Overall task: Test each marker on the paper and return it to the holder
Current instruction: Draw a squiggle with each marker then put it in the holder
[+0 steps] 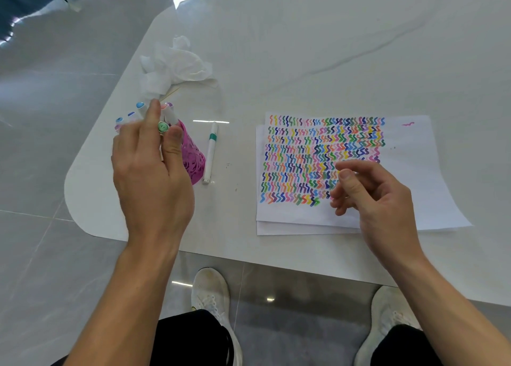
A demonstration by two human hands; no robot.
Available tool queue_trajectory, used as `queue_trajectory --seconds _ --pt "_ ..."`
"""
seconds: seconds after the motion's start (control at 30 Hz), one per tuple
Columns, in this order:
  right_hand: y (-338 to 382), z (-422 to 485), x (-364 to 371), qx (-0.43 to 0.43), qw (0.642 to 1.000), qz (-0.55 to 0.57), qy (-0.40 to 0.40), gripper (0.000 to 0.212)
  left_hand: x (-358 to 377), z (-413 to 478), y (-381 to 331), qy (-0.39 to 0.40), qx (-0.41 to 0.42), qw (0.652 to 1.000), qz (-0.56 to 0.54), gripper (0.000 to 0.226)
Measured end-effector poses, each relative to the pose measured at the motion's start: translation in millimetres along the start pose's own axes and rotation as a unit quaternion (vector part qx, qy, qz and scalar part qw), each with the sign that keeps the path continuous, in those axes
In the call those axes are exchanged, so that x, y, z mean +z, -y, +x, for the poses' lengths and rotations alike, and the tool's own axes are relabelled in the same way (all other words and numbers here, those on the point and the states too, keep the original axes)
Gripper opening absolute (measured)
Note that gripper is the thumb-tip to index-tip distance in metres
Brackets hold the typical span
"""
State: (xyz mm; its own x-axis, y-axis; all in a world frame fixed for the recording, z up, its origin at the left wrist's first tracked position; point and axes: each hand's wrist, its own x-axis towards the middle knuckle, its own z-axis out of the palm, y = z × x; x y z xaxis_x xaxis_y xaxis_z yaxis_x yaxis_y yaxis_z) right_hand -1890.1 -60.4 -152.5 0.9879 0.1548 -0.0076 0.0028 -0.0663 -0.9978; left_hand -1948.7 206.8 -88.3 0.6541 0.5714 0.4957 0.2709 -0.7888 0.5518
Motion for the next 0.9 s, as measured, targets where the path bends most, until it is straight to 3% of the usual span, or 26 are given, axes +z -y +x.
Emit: queue_trajectory --seconds 0.27,0.47,0.67,0.9 --pt "0 0 1 0.006 1.000 0.004 0.003 0.013 1 1 0 -0.006 -0.023 1.000 0.005 0.025" --pt "-1 0 -1 0.006 1.000 -0.002 0.003 0.013 1 2 -2 0.001 -0.036 0.999 0.033 0.026" --pt "-1 1 0 0.008 1.000 -0.014 0.002 0.014 0 0 -9 -0.015 0.026 0.999 0.033 0.031" --pt "1 -1 -2 0.006 1.000 -0.005 0.000 0.015 11 -18 -23 -0.024 0.197 0.980 -0.001 0.016"
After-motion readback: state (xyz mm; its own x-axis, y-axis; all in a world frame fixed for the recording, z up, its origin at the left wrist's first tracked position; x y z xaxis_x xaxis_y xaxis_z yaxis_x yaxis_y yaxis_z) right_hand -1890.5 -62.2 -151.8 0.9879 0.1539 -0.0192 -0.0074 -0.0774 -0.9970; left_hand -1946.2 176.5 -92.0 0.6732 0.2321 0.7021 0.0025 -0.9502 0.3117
